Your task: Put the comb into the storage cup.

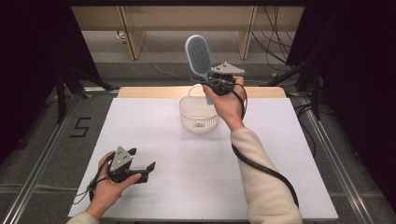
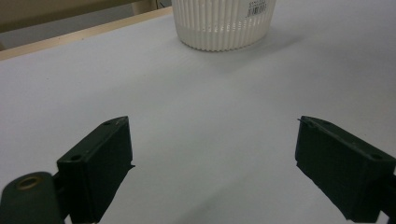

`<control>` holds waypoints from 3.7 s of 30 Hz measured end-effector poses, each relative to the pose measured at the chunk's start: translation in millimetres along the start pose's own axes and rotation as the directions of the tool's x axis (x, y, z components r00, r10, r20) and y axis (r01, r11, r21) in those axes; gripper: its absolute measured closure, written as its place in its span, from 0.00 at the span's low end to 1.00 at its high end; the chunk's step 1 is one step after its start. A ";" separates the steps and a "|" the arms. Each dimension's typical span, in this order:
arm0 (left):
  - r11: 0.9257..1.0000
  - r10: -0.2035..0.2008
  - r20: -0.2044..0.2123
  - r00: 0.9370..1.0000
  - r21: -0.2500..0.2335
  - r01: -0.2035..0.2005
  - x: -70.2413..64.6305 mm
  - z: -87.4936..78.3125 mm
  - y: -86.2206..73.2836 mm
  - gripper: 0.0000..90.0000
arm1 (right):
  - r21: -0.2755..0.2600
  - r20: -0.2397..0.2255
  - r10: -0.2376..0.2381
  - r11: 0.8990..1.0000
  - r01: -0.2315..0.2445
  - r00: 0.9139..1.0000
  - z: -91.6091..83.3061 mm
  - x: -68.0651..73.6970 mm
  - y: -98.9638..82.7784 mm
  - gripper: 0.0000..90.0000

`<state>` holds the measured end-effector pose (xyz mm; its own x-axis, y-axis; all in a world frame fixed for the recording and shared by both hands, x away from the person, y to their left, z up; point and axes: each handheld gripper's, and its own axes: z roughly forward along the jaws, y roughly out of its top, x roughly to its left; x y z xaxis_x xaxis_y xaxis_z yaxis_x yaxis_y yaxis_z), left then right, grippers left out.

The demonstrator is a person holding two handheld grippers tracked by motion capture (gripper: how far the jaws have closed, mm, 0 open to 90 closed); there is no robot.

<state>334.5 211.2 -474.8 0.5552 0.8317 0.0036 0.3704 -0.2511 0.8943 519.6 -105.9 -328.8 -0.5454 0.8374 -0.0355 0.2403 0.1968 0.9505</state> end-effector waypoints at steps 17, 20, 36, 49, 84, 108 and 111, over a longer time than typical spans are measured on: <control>1.000 -0.004 0.002 1.000 0.000 0.004 -0.2 0.1 0.0 0.12 | 0.012 -0.004 -0.013 1.000 0.013 1.000 7.8 0.8 -3.3 0.78; 1.000 -0.005 0.002 1.000 0.000 0.005 -0.2 0.0 0.1 0.12 | 0.013 -0.004 -0.013 1.000 0.013 1.000 8.9 0.7 -3.5 0.78; 1.000 -0.003 0.002 1.000 0.000 0.003 -0.3 0.3 0.1 0.12 | 0.024 -0.002 -0.028 0.999 0.028 1.000 15.6 -0.2 -7.0 0.78; 1.000 -0.002 0.002 1.000 -0.002 0.002 -0.4 0.4 0.2 0.12 | 0.034 -0.003 -0.033 0.999 0.033 0.999 20.2 -0.3 -9.4 0.78; 1.000 -0.004 0.003 1.000 -0.003 0.004 -0.6 0.2 0.3 0.12 | 0.076 -0.010 -0.044 0.996 0.045 0.999 34.7 -2.5 -23.2 0.78; 1.000 -0.004 0.005 1.000 -0.003 0.004 -0.8 0.6 0.3 0.12 | 0.107 -0.020 -0.049 0.993 0.051 0.999 41.2 -4.3 -34.1 0.78; 1.000 -0.004 0.005 1.000 -0.003 0.004 -0.8 0.4 0.3 0.12 | 0.111 -0.022 -0.048 0.993 0.050 0.999 42.2 -3.8 -35.5 0.78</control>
<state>334.5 210.3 -474.7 0.5571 0.8305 -0.0024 0.3705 -0.2460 0.8957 547.0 -94.5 -375.4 -0.5736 0.8158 -0.0741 0.3008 0.2939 0.9073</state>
